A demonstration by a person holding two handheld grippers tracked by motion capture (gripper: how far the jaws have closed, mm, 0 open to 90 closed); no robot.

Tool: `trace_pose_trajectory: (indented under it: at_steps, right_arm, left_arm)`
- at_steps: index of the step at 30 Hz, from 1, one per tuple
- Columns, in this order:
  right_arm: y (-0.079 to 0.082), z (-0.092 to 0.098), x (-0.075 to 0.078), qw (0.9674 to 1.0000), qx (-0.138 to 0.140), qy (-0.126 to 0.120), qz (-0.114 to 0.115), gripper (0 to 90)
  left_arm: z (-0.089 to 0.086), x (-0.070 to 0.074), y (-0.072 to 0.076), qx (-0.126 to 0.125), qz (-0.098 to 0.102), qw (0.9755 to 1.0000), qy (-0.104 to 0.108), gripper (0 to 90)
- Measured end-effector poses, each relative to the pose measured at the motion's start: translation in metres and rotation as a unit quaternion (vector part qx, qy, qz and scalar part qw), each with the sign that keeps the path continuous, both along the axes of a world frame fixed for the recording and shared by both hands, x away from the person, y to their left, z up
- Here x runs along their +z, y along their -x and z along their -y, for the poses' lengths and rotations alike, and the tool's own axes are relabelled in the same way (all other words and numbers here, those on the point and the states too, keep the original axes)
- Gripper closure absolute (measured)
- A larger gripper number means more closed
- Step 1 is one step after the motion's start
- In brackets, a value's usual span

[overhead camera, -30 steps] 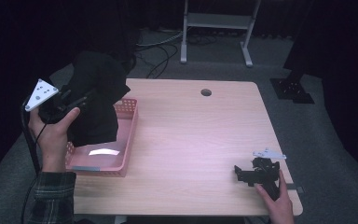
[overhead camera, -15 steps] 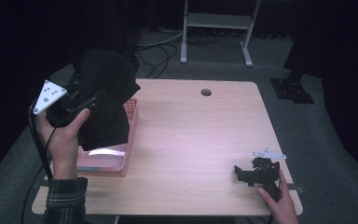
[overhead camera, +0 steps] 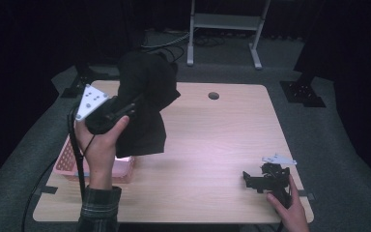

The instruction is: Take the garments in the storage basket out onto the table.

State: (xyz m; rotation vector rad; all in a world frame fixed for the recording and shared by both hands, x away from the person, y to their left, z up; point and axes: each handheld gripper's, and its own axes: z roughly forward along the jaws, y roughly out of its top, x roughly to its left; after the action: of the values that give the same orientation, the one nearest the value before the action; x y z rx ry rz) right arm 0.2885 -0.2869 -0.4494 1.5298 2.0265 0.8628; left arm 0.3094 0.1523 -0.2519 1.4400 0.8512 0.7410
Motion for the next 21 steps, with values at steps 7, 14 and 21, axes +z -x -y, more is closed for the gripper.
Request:
trace_pose_trajectory:
  at_steps: [7, 14, 21]
  right_arm:
    - [0.0, 0.0, 0.0, 1.0, 0.0, 0.0, 0.0, 0.0]
    - [0.0, 0.0, 0.0, 1.0, 0.0, 0.001, 0.0, 0.0]
    - [0.0, 0.0, 0.0, 1.0, 0.0, 0.001, 0.0, 0.0]
  left_arm:
    - [0.037, -0.013, -0.003, -0.032, -0.004, 0.9995, 0.005, 57.5]
    - [0.068, -0.03, -0.004, -0.054, -0.005, 0.9985, 0.002, 57.5]
    - [0.09, -0.059, -0.008, -0.069, -0.02, 0.9974, 0.007, 57.6]
